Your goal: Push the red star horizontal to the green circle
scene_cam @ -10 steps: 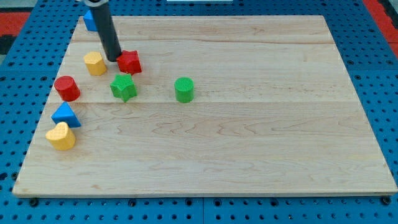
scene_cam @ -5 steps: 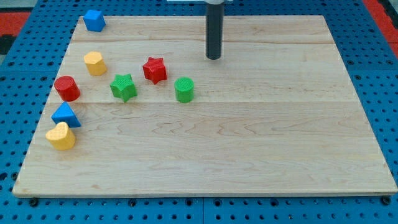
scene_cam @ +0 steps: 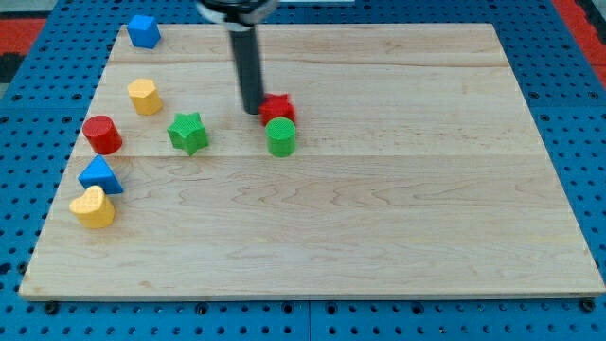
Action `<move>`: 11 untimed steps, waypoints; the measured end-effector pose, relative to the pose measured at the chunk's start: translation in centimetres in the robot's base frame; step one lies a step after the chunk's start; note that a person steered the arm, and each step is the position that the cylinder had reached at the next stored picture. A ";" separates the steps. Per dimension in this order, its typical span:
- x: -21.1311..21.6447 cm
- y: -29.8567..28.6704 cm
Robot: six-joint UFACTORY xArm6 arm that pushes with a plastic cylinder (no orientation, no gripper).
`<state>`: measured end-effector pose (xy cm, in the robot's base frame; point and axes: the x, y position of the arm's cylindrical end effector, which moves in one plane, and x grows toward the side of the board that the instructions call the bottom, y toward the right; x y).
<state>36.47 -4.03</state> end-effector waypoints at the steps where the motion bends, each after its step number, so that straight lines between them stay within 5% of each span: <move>1: -0.1 5.2; 4: 2.3 6.3; 5: -0.4 8.1; 7: 3.9 11.2; 9: 0.4 10.1; 10: -4.9 8.5; 11: -5.8 -1.7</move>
<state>30.66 -5.77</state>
